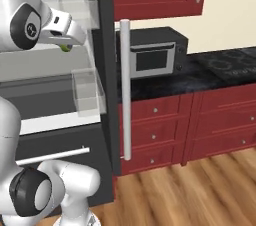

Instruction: There is a bowl on the dining counter. Grab a lemon wedge from the fridge and place it in the bowl. Then get the liquor bottle and glass cup from the cabinet and place them next to the bowl.

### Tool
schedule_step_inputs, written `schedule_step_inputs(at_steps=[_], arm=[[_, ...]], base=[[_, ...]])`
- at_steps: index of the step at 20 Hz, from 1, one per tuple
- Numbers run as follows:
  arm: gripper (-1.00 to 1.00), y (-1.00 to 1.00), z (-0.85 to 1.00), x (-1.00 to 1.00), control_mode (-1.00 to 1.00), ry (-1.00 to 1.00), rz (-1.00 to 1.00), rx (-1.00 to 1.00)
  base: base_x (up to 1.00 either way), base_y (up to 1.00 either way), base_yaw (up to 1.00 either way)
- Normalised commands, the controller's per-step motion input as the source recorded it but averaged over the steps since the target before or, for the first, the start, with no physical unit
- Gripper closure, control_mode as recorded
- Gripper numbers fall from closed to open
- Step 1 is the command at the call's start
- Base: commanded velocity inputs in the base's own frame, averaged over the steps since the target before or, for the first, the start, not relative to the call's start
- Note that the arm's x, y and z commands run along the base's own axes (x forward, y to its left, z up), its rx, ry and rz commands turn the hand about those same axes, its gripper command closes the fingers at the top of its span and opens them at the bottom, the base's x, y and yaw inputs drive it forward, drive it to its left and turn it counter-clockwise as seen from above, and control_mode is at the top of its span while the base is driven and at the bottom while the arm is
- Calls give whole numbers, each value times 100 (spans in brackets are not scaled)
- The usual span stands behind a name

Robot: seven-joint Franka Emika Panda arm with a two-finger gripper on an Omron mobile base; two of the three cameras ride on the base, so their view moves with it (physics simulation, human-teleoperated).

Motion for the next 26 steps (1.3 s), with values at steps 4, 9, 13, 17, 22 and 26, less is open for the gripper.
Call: schedule_step_inputs(at_steps=[4, 9, 13, 17, 22, 26], arm=[[100, 0, 0, 0, 100, 0, 0, 0], [100, 0, 0, 0, 100, 0, 0, 0], [100, 0, 0, 0, 100, 0, 0, 0], [100, 0, 0, 0, 100, 0, 0, 0], [100, 0, 0, 0, 100, 0, 0, 0], [100, 0, 0, 0, 100, 0, 0, 0]], base=[[-77, 89, -38], [-68, 11, -80], [-64, 1, -86], [-94, 11, -72], [-100, 35, -23], [-100, 21, 0]])
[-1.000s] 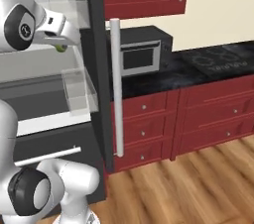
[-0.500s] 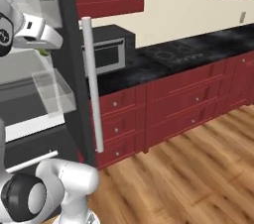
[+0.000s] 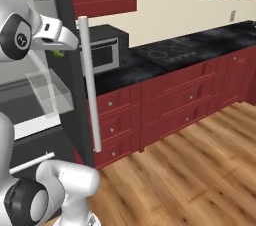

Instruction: There is a bowl on the dining counter. Grab a lemon wedge from the fridge and place it in the bowl. Then get the liquor bottle and glass cup from the cabinet and place them next to the bowl.

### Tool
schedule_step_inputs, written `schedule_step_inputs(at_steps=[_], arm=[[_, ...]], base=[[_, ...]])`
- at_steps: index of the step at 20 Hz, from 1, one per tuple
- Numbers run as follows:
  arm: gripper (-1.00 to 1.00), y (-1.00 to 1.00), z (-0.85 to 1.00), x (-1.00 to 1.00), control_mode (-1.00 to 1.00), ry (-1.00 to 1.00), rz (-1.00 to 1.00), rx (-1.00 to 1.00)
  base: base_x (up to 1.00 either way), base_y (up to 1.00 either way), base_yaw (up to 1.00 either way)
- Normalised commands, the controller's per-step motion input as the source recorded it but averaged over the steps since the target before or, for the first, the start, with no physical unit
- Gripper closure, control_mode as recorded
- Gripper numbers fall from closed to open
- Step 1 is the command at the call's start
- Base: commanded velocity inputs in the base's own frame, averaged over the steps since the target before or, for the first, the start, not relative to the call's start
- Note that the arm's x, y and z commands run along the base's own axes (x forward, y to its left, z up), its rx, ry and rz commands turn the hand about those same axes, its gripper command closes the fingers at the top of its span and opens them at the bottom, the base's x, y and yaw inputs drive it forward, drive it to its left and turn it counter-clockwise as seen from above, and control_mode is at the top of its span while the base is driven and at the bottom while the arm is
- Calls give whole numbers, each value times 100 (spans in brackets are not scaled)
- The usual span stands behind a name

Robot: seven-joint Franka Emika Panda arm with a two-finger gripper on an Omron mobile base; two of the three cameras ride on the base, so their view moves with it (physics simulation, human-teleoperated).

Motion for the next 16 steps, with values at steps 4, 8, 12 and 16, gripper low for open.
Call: schedule_step_inputs(at_steps=[4, 8, 12, 16], arm=[[100, 0, 0, 0, 100, 0, 0, 0], [100, 0, 0, 0, 100, 0, 0, 0], [100, 0, 0, 0, 100, 0, 0, 0], [100, 0, 0, 0, 100, 0, 0, 0]], base=[[-100, -15, -32], [-100, -3, -62], [-100, 0, -68], [-98, -10, -68]])
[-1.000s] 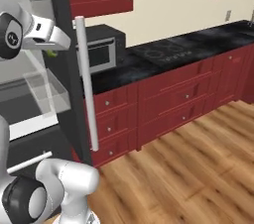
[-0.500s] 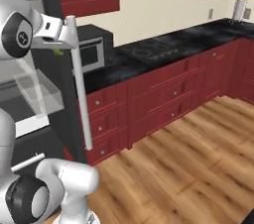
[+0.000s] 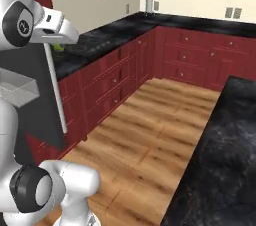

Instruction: There is a bowl on the dining counter. Grab a lemon wedge from the fridge and place it in the bowl. Then get the liquor bottle and glass cup from the cabinet and place them next to the bowl.

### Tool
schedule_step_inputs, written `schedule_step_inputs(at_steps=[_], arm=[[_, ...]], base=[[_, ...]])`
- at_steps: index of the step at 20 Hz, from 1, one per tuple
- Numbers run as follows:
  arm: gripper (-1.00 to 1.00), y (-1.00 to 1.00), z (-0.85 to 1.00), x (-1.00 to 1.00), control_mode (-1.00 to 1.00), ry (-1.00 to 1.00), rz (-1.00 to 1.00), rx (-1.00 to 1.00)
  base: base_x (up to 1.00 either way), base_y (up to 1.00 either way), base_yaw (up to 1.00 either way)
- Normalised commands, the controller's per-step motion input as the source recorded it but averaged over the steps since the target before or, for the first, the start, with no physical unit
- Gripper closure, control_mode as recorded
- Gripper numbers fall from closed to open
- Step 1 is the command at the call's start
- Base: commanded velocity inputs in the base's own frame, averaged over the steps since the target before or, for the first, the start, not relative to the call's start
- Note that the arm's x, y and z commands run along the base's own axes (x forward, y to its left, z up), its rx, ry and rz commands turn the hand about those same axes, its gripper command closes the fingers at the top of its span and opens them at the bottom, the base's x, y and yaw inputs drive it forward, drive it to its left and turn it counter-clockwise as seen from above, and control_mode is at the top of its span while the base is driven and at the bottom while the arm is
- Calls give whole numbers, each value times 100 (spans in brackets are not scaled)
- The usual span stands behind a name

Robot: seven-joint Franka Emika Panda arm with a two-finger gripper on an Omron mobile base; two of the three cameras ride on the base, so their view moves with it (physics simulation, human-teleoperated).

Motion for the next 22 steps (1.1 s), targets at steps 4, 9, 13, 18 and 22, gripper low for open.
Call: schedule_step_inputs(at_steps=[4, 9, 13, 18, 22], arm=[[100, 0, 0, 0, 100, 0, 0, 0], [100, 0, 0, 0, 100, 0, 0, 0], [100, 0, 0, 0, 100, 0, 0, 0], [100, 0, 0, 0, 100, 0, 0, 0], [100, 0, 0, 0, 100, 0, 0, 0]], base=[[-89, -18, -67], [-81, -4, -54], [-100, 0, -25], [-100, 0, -7], [-100, 0, -4]])
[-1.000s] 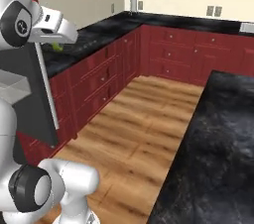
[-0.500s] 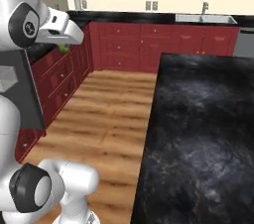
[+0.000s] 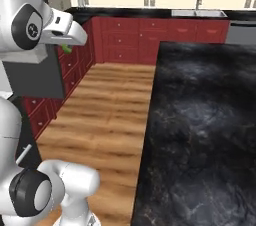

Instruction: There is a bowl on the dining counter. Grab a lemon wedge from the fridge and place it in the bowl. Then get the liquor bottle and glass cup from the cabinet and place them next to the bowl.

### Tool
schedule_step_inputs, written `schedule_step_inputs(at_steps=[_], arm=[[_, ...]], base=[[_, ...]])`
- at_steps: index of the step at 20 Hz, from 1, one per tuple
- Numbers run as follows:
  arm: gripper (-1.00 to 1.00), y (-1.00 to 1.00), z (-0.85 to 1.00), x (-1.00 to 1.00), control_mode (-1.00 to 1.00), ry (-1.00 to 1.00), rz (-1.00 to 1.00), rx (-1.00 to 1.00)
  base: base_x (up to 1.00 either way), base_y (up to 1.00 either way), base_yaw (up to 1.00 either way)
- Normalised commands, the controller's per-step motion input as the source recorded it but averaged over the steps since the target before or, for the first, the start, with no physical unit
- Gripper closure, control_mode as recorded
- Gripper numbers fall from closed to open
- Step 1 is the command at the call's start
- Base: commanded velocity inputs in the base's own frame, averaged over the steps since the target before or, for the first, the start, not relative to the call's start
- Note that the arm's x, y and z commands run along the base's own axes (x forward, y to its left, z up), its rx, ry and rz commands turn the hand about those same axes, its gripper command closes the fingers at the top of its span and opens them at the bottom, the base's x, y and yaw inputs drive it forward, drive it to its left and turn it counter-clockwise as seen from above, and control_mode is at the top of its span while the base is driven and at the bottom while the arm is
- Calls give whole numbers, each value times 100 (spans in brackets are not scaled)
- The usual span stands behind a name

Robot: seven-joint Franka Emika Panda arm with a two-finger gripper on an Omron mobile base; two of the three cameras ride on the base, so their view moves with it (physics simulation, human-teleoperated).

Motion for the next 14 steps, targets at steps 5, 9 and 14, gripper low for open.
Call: schedule_step_inputs(at_steps=[5, 9, 14], arm=[[100, 0, 0, 0, 100, 0, 0, 0], [100, 0, 0, 0, 100, 0, 0, 0], [100, 0, 0, 0, 100, 0, 0, 0]], base=[[-100, -1, -5], [-100, -9, -7], [-100, -12, -8]])
